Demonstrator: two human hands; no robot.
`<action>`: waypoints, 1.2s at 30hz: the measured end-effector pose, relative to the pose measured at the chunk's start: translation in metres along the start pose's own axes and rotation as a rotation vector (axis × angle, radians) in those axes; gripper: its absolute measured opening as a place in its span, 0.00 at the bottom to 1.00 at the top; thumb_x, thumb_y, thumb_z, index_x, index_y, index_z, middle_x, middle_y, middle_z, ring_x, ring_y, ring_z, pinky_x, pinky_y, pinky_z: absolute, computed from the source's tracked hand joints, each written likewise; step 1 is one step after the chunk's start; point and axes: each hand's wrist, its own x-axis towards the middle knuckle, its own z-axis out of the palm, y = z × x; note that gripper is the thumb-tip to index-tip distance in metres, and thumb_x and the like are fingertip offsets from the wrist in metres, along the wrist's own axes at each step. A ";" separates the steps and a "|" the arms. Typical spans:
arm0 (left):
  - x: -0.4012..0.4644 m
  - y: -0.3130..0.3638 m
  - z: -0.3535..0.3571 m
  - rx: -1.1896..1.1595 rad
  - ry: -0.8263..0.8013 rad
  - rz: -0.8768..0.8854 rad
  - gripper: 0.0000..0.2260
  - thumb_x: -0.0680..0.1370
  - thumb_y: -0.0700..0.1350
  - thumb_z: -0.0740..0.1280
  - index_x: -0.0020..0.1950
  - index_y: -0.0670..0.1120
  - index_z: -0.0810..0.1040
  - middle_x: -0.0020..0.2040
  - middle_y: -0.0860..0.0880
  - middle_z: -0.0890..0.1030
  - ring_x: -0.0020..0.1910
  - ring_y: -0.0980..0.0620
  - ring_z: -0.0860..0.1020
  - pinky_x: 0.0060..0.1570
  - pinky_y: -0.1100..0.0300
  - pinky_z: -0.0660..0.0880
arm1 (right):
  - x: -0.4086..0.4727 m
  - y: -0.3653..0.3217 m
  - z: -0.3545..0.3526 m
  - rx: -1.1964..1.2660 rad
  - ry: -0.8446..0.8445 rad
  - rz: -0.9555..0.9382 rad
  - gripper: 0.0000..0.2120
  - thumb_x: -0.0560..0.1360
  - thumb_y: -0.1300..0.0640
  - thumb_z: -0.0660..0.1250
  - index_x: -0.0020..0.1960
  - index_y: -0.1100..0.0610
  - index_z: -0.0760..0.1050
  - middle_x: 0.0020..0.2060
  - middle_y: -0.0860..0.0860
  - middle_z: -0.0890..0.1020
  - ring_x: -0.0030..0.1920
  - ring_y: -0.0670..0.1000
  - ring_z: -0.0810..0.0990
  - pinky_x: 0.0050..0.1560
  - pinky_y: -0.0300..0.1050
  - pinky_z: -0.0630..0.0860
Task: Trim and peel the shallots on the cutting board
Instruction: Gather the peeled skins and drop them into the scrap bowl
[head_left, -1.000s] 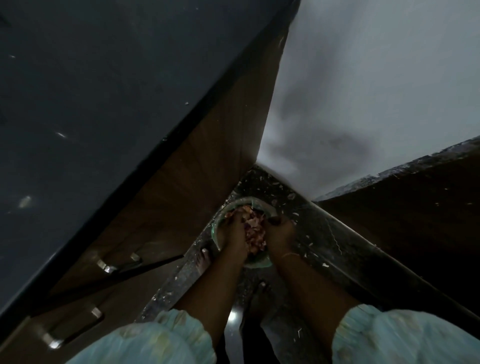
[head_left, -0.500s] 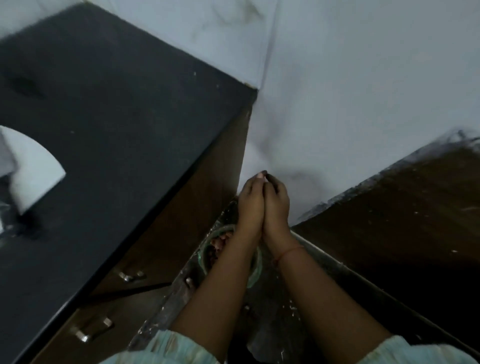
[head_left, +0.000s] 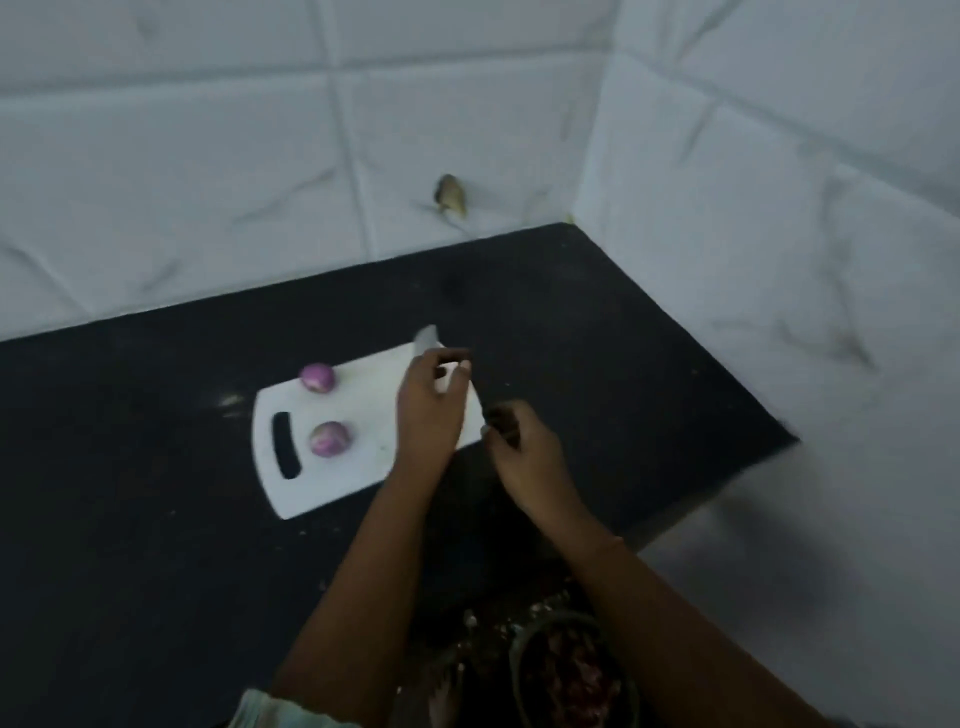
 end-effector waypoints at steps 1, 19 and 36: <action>0.012 -0.015 -0.031 0.056 0.078 -0.012 0.08 0.80 0.45 0.65 0.56 0.50 0.81 0.53 0.54 0.81 0.53 0.56 0.79 0.55 0.54 0.77 | 0.009 -0.006 0.019 -0.059 -0.068 -0.027 0.09 0.77 0.55 0.66 0.57 0.50 0.74 0.48 0.46 0.80 0.45 0.42 0.78 0.42 0.33 0.71; 0.036 -0.140 -0.140 0.354 0.246 -0.140 0.22 0.82 0.41 0.59 0.76 0.51 0.66 0.74 0.51 0.69 0.72 0.52 0.68 0.67 0.60 0.66 | 0.077 0.026 0.086 -0.698 -0.115 -0.287 0.13 0.76 0.54 0.63 0.60 0.52 0.70 0.50 0.50 0.70 0.42 0.50 0.75 0.41 0.46 0.78; 0.087 -0.127 -0.154 0.331 0.069 -0.129 0.21 0.81 0.43 0.64 0.74 0.51 0.69 0.71 0.49 0.72 0.67 0.50 0.72 0.65 0.55 0.71 | 0.098 -0.016 0.114 -0.751 -0.142 -0.530 0.20 0.76 0.43 0.62 0.63 0.52 0.74 0.58 0.51 0.76 0.56 0.53 0.74 0.55 0.50 0.72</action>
